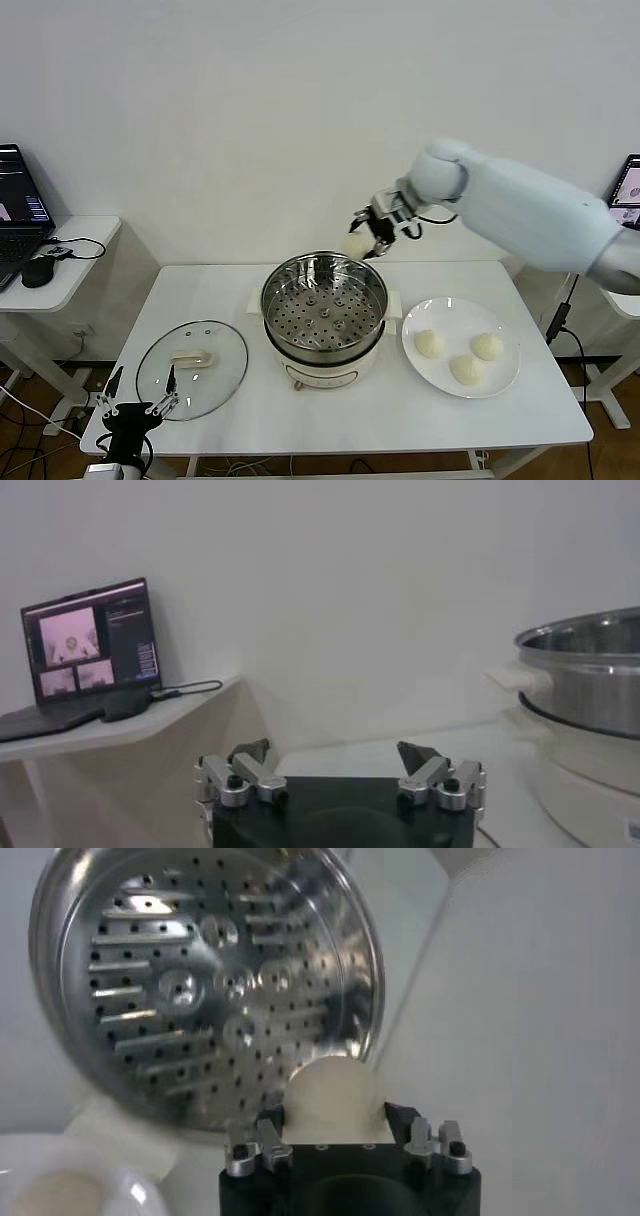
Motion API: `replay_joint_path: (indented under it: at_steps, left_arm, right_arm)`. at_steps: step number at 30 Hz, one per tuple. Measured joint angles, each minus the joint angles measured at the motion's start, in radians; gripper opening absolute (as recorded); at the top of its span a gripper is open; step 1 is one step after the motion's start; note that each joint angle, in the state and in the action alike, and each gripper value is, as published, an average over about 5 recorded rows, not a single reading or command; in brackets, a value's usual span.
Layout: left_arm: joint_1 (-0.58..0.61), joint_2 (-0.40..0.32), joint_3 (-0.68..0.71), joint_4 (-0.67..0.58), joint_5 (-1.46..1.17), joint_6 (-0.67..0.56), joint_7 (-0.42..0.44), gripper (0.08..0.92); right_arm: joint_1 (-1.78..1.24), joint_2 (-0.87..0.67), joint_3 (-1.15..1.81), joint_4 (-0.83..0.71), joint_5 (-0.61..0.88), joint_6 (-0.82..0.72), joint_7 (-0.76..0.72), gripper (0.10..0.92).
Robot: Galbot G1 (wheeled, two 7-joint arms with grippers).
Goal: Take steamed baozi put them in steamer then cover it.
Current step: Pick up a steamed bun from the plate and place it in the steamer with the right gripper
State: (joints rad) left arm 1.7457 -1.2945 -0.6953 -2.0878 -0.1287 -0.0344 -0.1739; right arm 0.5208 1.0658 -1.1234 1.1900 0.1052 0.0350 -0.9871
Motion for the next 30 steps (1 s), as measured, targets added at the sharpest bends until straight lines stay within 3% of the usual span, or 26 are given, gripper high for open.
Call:
replay_joint_path:
  at_steps: [24, 30]
  left_arm:
    - [-0.02, -0.001, -0.006, 0.015, -0.012, 0.0, 0.001, 0.823]
    - [-0.018, -0.005, -0.006, 0.009, -0.013, 0.0, 0.0, 0.823]
  right_arm:
    - [-0.093, 0.231, -0.112, -0.208, -0.32, 0.387, 0.133, 0.648]
    - [-0.111, 0.258, -0.111, -0.256, -0.384, 0.447, 0.159, 0.745]
